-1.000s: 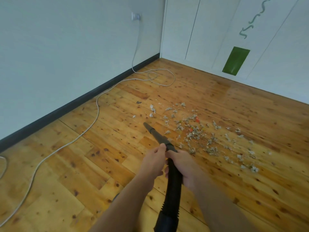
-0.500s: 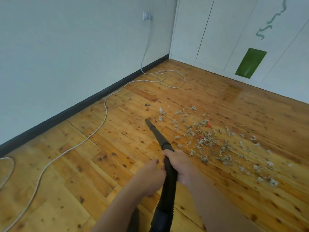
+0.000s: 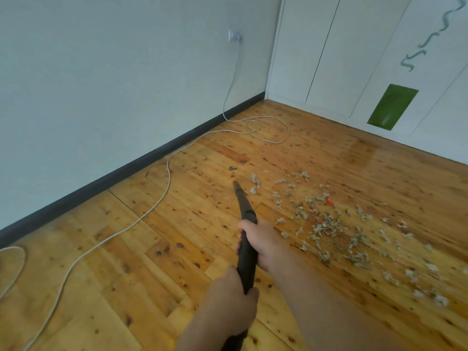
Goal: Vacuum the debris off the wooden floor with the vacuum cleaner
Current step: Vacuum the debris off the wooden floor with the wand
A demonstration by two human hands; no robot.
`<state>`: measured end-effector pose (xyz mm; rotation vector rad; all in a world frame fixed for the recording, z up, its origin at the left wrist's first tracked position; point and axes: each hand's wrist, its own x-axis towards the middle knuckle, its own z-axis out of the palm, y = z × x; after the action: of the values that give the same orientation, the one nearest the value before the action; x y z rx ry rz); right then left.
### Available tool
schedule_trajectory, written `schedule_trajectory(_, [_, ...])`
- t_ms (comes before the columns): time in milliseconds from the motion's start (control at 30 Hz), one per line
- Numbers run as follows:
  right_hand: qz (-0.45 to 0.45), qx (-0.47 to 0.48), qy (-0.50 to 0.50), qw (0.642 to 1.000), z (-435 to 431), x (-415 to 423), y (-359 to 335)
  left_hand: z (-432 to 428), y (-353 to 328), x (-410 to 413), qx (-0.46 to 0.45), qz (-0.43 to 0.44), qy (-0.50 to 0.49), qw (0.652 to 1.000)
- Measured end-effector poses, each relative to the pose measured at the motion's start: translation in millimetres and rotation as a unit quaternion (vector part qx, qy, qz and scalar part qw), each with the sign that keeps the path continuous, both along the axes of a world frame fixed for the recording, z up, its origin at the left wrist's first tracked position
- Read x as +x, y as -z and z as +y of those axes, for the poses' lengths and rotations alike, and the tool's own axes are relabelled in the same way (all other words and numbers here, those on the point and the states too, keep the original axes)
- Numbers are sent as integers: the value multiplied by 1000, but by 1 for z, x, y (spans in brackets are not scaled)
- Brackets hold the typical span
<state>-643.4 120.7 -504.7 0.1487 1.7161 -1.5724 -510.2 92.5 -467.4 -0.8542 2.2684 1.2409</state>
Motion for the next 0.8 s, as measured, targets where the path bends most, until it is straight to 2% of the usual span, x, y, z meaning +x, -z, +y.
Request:
schedule_trajectory(233, [13,19,-15,1000,-30,-18,18,-15,22,-8,-16,41,-52,998])
schedule_trajectory(500, [48,60,-34,996,-58,-42,31,-22,50,-30,-35,88,-156,983])
schedule_trajectory(800, [60,84,-33,994,-66,-66,50,-21,69,-53,8,105,-197,975])
